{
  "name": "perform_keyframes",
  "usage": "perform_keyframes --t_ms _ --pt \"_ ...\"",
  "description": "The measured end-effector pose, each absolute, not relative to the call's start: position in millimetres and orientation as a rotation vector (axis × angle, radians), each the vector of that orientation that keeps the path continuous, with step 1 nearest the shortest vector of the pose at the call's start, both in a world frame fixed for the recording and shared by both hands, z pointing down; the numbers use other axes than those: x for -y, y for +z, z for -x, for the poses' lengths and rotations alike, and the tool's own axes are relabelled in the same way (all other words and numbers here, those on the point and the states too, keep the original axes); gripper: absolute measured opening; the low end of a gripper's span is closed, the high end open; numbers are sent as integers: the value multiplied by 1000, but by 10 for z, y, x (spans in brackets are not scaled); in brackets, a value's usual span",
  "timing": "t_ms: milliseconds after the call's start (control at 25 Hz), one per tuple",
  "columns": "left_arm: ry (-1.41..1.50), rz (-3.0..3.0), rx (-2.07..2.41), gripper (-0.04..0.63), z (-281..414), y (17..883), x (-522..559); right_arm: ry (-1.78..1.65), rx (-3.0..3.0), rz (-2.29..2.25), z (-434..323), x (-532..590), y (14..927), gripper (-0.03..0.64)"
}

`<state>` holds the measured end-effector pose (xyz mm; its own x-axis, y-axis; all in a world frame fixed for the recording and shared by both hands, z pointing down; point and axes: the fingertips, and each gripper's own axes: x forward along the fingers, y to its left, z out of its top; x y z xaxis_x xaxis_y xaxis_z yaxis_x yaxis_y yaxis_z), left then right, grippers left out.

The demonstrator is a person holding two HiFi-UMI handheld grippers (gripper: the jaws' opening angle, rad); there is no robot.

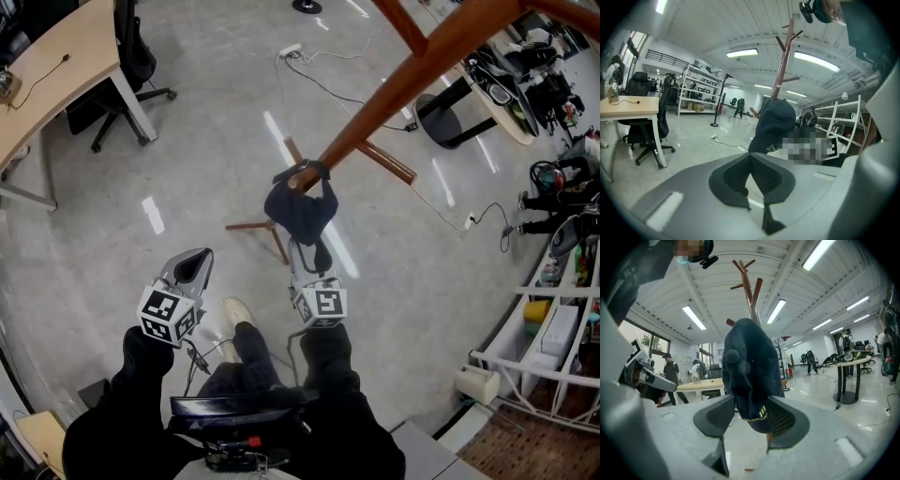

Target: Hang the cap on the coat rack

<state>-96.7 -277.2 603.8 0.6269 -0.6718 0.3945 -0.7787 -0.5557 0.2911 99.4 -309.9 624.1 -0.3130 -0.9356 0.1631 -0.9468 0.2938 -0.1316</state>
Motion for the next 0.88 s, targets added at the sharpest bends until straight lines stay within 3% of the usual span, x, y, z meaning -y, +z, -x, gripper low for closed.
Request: perform_keyframes --t_ms 880 --pt "269 -2472 1194 3 856 5637 2394 269 2545 -1794 -1030 2596 5784 196"
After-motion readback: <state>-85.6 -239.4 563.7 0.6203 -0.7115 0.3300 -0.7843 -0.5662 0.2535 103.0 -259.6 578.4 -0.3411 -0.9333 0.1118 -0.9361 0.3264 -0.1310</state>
